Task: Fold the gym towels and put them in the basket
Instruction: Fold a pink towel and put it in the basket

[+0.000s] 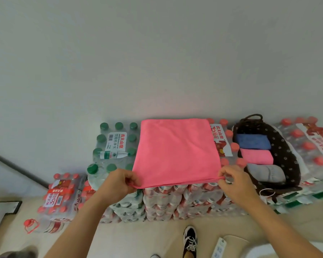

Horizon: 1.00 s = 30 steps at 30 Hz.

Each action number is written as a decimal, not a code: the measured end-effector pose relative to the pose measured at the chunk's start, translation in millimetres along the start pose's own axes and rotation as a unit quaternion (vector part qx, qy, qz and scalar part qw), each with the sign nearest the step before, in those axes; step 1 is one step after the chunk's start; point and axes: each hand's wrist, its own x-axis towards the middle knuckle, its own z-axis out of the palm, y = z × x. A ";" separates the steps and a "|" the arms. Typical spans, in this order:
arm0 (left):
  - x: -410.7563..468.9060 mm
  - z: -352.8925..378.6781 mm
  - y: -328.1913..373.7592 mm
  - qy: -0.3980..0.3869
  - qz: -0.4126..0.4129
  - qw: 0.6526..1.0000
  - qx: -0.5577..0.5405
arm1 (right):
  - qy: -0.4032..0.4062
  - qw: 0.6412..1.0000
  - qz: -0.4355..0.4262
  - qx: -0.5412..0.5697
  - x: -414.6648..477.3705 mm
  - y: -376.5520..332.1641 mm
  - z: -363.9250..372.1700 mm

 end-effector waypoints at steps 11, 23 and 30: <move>3.5 10.0 -14.7 0.041 0.017 0.999 0.006 | -0.044 0.995 0.072 -0.049 -20.3 12.0 13.4; 6.2 -10.9 0.2 0.077 0.054 0.981 -0.172 | 0.017 0.983 0.144 0.114 -10.6 -12.2 -12.3; 9.7 -11.3 14.3 0.074 0.053 0.964 -0.251 | 0.025 0.962 0.152 0.224 5.7 -23.7 -31.0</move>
